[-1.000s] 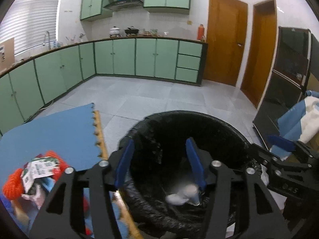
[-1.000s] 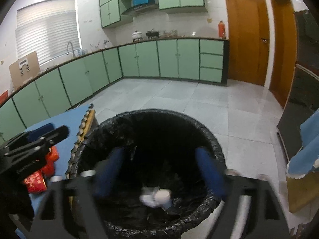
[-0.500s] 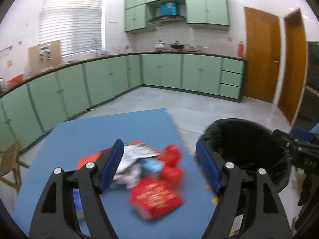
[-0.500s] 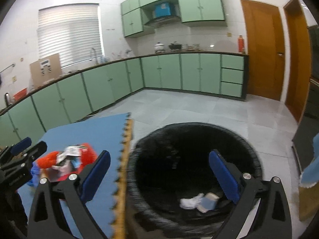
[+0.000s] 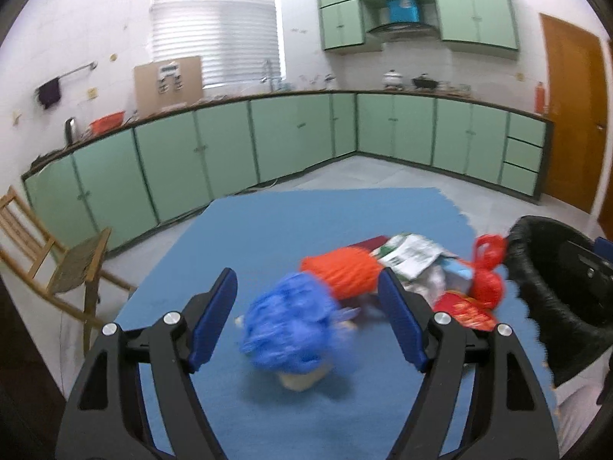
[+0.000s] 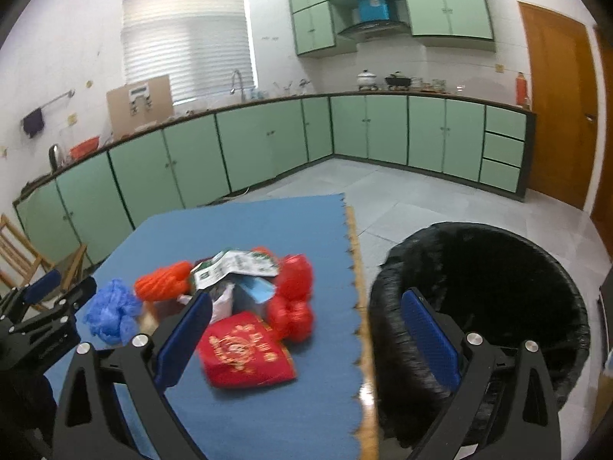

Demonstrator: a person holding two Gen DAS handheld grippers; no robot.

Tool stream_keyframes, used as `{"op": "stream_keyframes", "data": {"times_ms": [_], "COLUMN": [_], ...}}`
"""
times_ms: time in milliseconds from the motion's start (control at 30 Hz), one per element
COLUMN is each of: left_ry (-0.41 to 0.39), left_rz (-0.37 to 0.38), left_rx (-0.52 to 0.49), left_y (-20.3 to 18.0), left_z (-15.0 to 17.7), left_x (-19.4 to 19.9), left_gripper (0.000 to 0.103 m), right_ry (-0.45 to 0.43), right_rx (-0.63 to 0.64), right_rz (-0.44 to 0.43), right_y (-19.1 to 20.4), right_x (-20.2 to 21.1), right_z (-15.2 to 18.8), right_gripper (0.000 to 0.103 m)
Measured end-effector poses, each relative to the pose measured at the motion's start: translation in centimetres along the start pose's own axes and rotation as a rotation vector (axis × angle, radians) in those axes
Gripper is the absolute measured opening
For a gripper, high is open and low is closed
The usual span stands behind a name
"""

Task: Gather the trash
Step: 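Grasp the blue plastic bag with the left tool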

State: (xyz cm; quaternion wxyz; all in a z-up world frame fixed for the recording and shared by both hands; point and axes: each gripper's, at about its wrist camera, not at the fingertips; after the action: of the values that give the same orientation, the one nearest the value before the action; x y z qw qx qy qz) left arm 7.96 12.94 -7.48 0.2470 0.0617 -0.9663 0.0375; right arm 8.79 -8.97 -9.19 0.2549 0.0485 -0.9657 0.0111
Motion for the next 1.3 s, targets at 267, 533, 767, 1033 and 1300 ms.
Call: {"op": "stream_keyframes", "data": {"times_ms": [267, 533, 767, 1033, 1300], "left_ry": [0.079, 0.143, 0.162, 0.119, 0.029], "left_rz": [-0.032, -0.009, 0.005, -0.033, 0.003], "left_rx": [0.062, 0.068, 0.041, 0.029, 0.060], "left_y": [2.7, 2.4, 1.7, 1.2, 0.7], "left_z": [1.5, 2.2, 2.7, 2.5, 0.2], "left_x": [-3.0, -4.9, -5.5, -4.7, -3.0], "left_gripper": [0.079, 0.079, 0.050, 0.040, 0.040], "right_ry": [0.049, 0.080, 0.087, 0.087, 0.104], "right_rx": [0.046, 0.078, 0.076, 0.077, 0.035], "right_rz": [-0.032, -0.032, -0.026, -0.008, 0.016], "right_y": [2.7, 3.3, 2.8, 1.7, -0.5], "right_x": [-1.9, -3.1, -3.9, -5.2, -7.5], "right_z": [0.7, 1.0, 0.7, 0.3, -0.4], "right_gripper": [0.097, 0.097, 0.097, 0.097, 0.091]}}
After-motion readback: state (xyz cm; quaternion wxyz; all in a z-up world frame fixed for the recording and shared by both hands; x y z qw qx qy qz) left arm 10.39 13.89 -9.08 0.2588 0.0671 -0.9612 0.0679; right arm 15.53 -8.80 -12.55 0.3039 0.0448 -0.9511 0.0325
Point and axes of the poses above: each gripper's, at about its wrist camera, not at the fingertips, and x roughly against the way its jaws point, y to its left, z to its underside, and after that the axes turned 7 degrees about x, right-handed
